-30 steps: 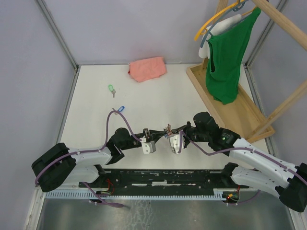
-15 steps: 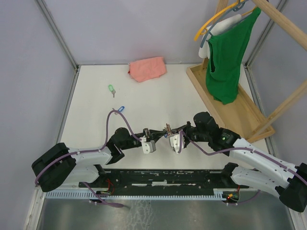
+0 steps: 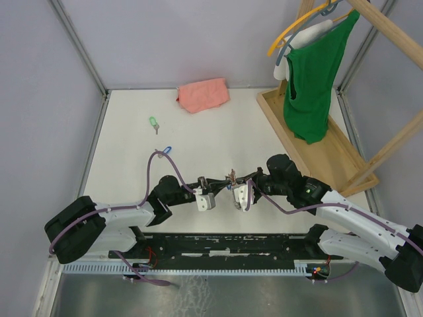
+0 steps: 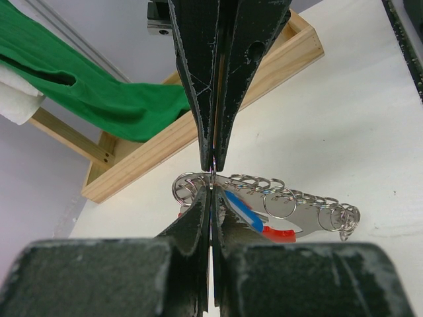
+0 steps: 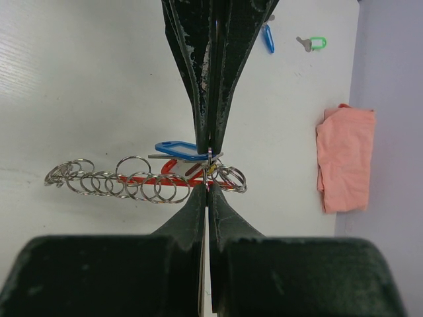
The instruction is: Put the keys on the keyring
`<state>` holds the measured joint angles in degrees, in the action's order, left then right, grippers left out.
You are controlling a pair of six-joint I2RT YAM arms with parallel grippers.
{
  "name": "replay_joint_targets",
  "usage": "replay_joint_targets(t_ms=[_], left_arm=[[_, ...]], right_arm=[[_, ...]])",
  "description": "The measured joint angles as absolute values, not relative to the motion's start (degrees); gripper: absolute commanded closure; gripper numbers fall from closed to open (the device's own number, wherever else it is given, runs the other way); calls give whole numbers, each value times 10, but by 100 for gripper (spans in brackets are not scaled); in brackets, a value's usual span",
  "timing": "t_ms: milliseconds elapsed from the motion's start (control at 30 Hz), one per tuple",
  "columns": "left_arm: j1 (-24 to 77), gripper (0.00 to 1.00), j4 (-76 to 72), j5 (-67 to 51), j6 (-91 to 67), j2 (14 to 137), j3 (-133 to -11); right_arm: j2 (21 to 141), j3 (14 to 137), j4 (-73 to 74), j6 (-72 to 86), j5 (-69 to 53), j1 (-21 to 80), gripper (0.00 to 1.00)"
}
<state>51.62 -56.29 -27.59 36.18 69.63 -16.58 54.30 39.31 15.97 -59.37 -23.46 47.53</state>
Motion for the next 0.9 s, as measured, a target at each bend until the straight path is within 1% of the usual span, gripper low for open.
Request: replay_joint_targets(t_ms=[900], left_arm=[[516,97,-562,-276,360,696,-169]], right_arm=[[543,393,155,-587,-217,475,99]])
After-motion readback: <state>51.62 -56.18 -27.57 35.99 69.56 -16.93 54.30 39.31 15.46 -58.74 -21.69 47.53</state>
